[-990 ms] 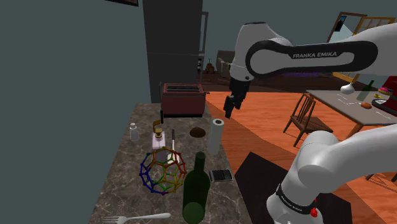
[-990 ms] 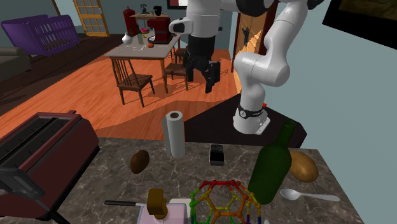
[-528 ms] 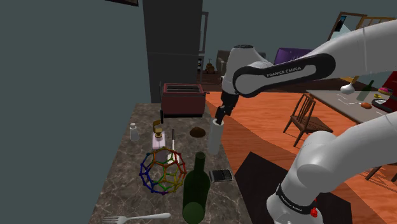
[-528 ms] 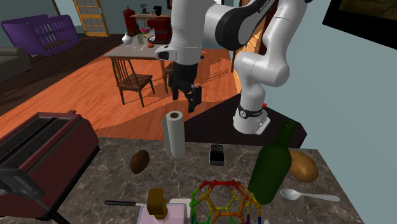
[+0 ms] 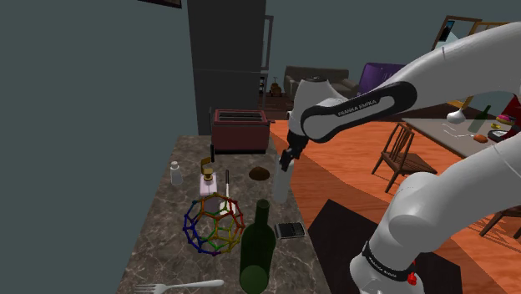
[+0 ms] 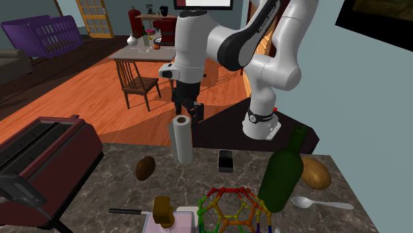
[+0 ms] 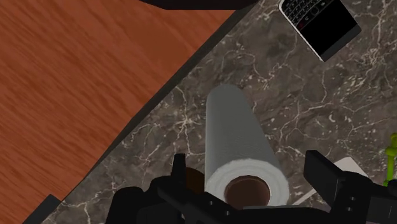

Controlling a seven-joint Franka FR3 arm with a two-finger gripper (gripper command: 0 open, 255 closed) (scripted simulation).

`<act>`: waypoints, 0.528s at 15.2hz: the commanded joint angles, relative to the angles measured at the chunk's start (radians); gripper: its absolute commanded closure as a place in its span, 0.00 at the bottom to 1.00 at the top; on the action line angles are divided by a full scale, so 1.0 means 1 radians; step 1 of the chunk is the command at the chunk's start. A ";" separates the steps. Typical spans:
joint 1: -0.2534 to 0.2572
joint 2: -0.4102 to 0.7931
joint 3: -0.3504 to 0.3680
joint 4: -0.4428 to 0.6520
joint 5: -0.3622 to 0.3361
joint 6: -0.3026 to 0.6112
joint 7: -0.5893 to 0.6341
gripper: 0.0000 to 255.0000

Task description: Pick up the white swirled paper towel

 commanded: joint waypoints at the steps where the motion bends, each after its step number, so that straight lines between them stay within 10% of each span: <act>1: -0.001 0.019 0.000 -0.011 -0.002 0.030 0.002 0.00; 2: -0.001 0.018 0.000 -0.011 -0.002 0.030 0.002 0.00; 3: -0.001 0.018 -0.001 -0.010 -0.002 0.029 0.002 1.00; 8: 0.000 0.017 0.000 -0.011 -0.002 0.029 0.003 1.00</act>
